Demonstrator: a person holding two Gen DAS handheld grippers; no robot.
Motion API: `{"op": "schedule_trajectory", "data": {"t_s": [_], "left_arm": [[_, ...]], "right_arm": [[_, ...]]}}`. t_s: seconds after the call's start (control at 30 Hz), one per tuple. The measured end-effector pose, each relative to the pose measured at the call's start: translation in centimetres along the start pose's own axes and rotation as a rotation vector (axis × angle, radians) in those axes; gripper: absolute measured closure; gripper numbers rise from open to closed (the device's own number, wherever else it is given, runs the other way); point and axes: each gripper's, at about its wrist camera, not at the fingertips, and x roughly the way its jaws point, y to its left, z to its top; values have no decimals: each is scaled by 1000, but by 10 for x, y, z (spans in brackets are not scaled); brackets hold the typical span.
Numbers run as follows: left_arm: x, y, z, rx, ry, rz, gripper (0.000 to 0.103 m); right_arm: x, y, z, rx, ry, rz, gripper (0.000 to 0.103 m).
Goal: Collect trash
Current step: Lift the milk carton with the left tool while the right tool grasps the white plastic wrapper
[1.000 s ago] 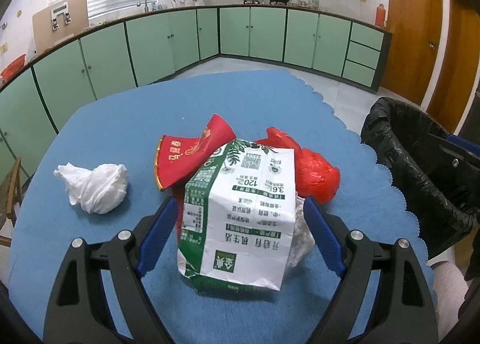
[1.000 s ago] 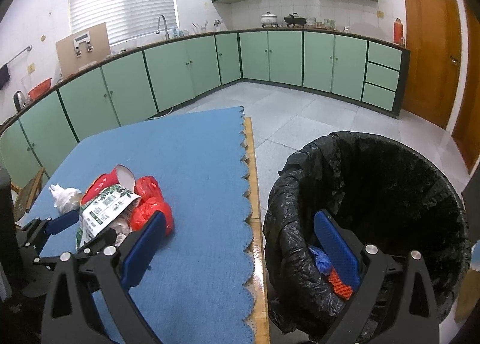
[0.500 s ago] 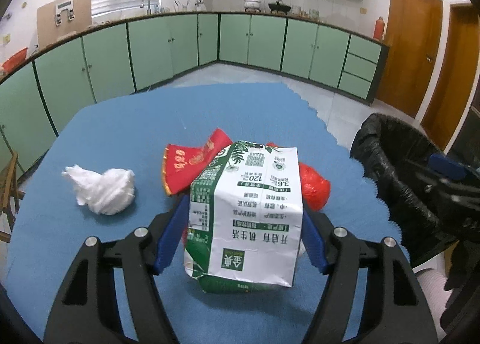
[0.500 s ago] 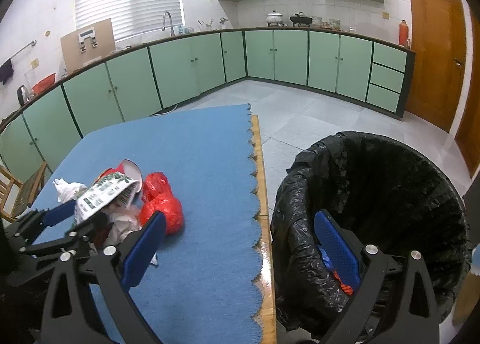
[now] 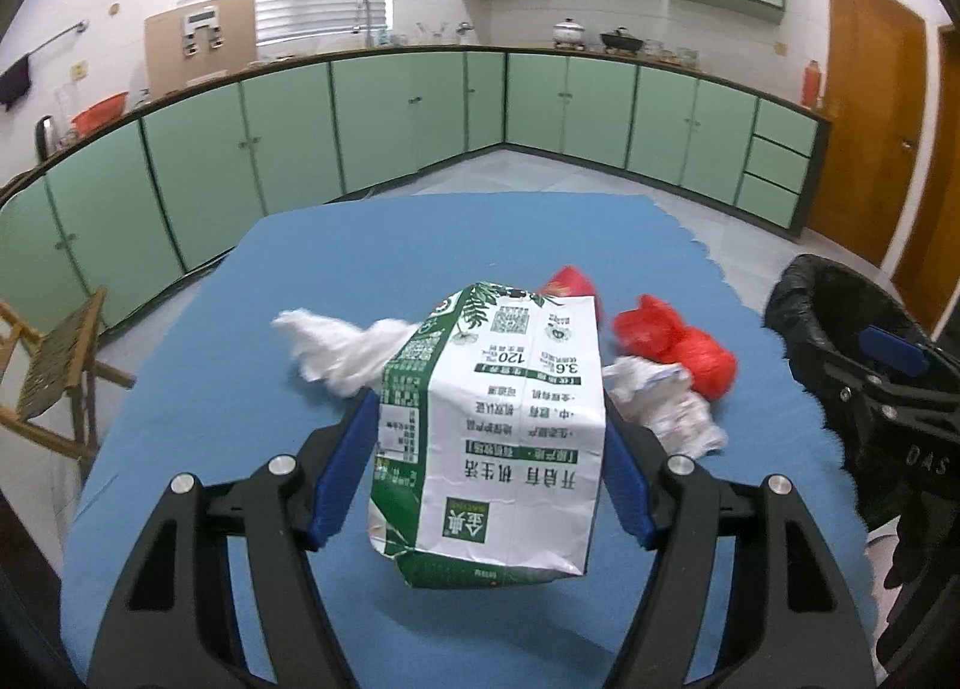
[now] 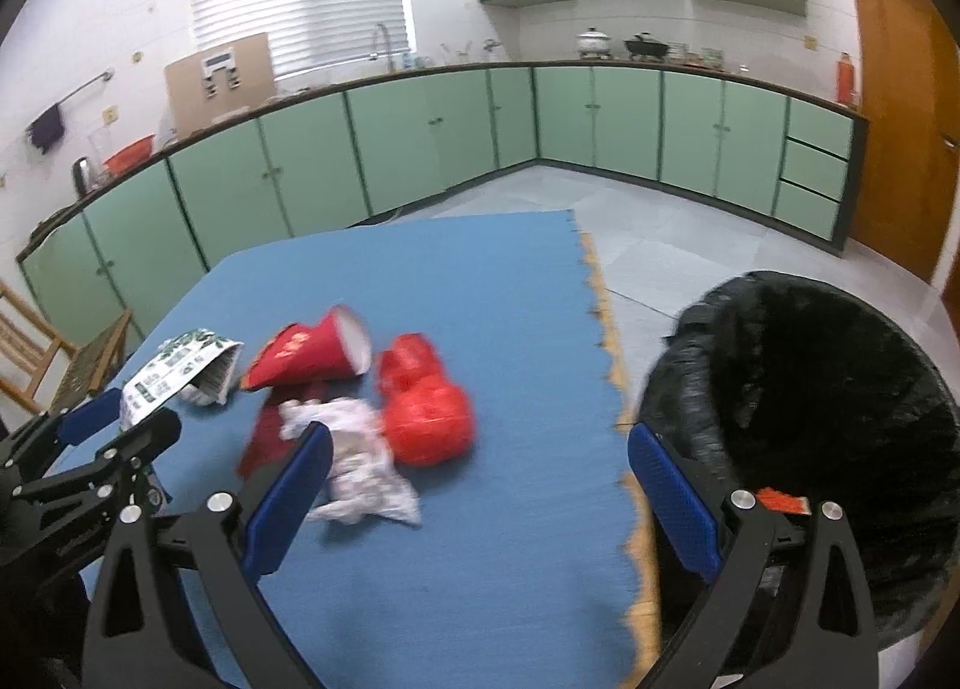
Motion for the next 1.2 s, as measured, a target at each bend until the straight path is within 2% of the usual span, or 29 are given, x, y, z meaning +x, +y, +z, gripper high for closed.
{"op": "schedule_trajectory", "data": {"t_s": [0.2,0.43,0.53,0.63,0.7,0.8,0.9,1.2], "left_arm": [[-3,30,-5,-34,3,58,36],[-3,42,-10,-49,4,81,36],[0,44,-10,-57,10,77,36],[2,44,-11,-58,15,75,36],[4,43,-12,-59,21,73,36],[5,44,-11,-62,26,72,36],[3,43,-10,-64,23,73,36],[-16,32,1,-58,-19,63,36]], "right_arm": [[16,33,-8,-63,30,30,7],[37,46,-15,-83,81,29,18],[46,48,-18,-91,114,32,29],[53,48,-21,-91,142,47,43],[55,49,-23,-92,161,63,63],[56,49,-26,-95,180,96,80],[51,49,-25,-99,173,114,84],[11,40,-4,-71,99,135,85]]}}
